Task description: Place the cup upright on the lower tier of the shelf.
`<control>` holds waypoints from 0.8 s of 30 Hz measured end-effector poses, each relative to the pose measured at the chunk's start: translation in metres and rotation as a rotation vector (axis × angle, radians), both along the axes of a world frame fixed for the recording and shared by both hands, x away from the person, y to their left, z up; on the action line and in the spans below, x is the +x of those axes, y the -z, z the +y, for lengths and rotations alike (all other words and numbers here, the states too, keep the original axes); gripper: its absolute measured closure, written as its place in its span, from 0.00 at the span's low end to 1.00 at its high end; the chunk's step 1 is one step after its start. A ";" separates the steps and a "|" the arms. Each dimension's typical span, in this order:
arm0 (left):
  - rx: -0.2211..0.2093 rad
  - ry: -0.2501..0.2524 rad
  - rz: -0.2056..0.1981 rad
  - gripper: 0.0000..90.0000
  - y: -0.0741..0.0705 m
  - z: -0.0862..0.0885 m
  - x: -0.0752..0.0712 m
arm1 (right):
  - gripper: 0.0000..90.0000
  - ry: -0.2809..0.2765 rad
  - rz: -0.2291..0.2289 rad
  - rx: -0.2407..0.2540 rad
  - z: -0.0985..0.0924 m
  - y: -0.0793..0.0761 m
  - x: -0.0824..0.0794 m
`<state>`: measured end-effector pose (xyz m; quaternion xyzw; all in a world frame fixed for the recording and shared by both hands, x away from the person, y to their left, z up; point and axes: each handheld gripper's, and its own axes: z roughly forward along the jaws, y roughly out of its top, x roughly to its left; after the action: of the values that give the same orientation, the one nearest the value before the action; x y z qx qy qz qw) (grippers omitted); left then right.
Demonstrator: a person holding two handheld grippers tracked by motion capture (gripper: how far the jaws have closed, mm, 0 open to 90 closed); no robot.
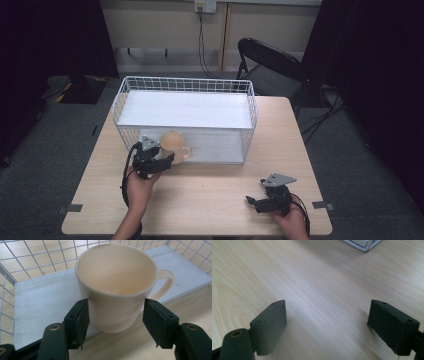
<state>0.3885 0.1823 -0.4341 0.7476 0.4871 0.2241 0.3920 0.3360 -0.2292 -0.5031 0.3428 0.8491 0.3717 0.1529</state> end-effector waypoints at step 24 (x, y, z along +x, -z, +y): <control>-0.011 -0.014 0.014 0.54 0.005 -0.001 0.008 | 0.16 0.000 0.000 0.000 0.000 0.000 0.000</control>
<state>0.3965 0.1816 -0.4388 0.7435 0.4964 0.2187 0.3911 0.3360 -0.2292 -0.5031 0.3429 0.8490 0.3717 0.1529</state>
